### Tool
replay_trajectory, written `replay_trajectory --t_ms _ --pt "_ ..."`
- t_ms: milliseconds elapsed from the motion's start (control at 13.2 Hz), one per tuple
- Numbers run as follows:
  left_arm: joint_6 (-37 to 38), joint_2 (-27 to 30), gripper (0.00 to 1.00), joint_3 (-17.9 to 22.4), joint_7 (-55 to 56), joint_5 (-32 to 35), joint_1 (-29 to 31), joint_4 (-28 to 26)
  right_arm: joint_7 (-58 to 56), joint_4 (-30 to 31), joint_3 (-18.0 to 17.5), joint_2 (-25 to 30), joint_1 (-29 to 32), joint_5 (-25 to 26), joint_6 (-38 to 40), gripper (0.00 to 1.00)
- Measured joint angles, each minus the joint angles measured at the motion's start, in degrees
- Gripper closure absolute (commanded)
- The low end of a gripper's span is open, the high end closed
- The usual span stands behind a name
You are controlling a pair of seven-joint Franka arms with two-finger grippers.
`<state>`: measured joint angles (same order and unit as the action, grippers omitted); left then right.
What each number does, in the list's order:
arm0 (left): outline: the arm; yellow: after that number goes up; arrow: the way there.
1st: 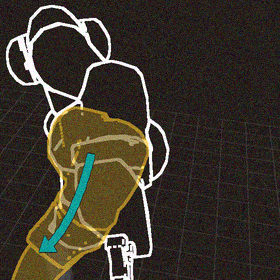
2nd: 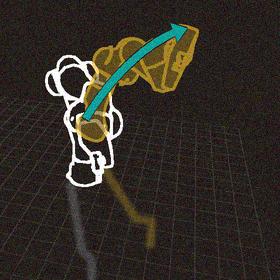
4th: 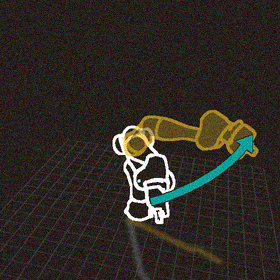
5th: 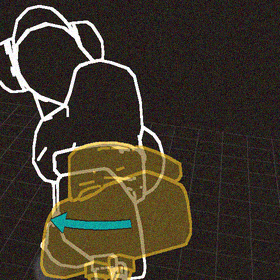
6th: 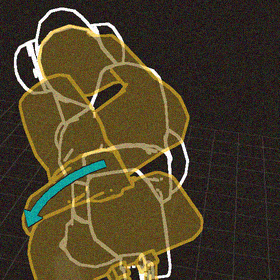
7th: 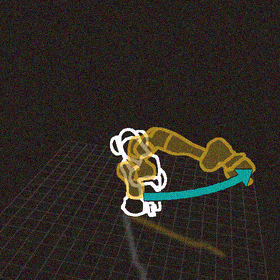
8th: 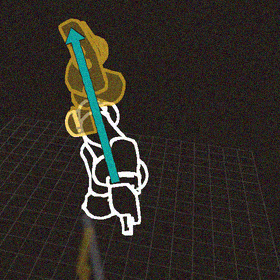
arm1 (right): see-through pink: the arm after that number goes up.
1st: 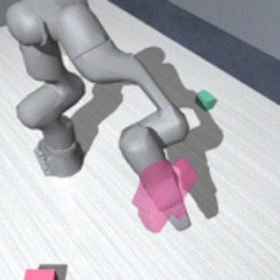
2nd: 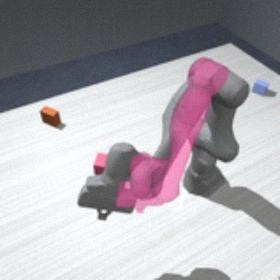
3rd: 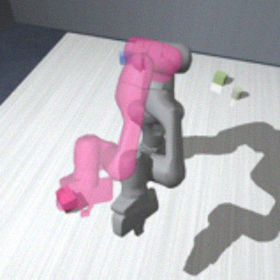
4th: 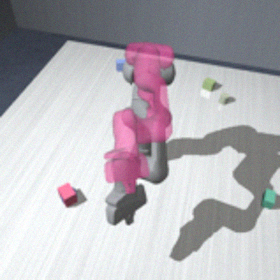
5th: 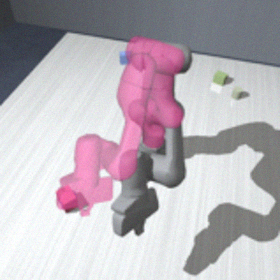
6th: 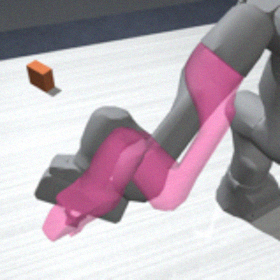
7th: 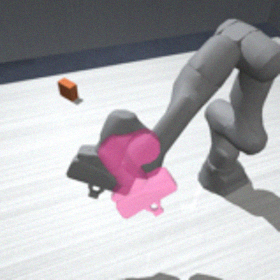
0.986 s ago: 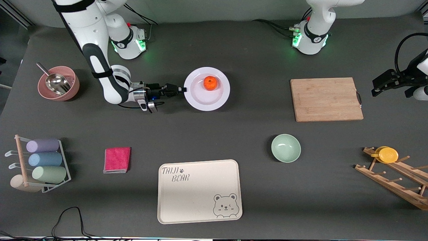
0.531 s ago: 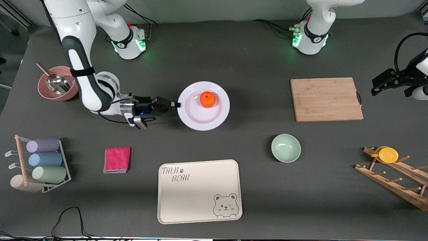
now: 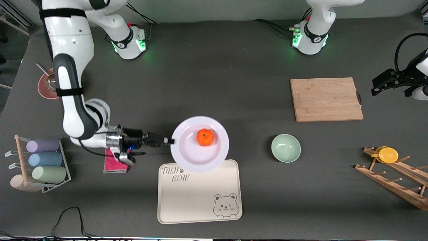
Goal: Place orange and plate with both arms
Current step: 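Slide the plate with the right gripper onto the bear tray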
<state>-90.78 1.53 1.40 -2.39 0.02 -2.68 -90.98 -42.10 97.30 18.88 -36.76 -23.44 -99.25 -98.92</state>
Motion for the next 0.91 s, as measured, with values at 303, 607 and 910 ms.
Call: replay_trajectory --t_ms 303,607,910 --pt "0.0 -0.1 0.00 0.0 -1.2 0.0 0.0 -0.1 3.9 -18.2 -0.2 -14.0 3.5 -2.8 0.0 1.00" --pt "0.1 -0.1 0.00 0.0 -1.8 0.0 0.0 -1.4 5.1 -28.5 -0.3 -23.4 5.7 -3.8 0.0 1.00" --pt "0.1 -0.1 0.00 0.0 -1.9 0.0 0.0 -1.6 5.3 -37.5 -3.1 -31.0 8.8 -4.0 -1.7 1.00"
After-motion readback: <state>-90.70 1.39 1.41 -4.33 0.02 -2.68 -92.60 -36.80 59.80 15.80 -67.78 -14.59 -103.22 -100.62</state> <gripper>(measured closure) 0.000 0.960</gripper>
